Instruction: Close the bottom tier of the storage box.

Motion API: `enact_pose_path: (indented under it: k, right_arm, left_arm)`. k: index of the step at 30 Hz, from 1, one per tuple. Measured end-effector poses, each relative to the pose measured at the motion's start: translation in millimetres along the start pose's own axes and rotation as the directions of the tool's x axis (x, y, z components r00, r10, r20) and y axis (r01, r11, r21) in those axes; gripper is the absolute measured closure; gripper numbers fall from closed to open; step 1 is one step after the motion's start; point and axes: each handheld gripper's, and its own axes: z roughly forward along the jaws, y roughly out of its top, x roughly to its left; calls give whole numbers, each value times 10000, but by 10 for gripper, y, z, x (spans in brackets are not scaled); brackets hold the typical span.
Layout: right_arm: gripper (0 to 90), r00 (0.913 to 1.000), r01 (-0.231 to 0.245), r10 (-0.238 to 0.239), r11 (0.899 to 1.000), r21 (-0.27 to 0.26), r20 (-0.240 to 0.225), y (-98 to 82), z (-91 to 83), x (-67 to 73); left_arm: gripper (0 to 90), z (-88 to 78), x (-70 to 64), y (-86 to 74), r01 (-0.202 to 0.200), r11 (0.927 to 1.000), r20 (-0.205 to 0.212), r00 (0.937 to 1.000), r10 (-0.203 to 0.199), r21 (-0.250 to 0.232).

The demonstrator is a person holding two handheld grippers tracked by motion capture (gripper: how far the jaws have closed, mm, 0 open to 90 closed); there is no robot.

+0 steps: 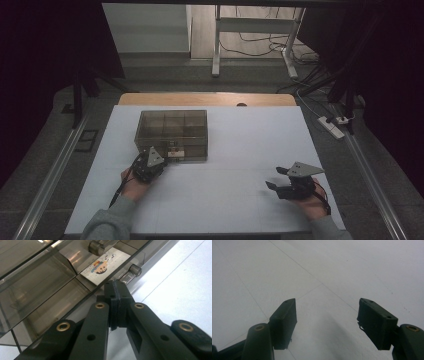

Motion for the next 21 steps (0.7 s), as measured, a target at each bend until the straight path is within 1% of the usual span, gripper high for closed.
enact_pose_path:
  k: [21]
  right_arm:
    - [311, 10000, 41, -41, 10000, 26, 47, -2, 6, 2]
  left_arm:
    - [889, 72, 71, 49, 100, 9999, -119, 9999, -101, -10]
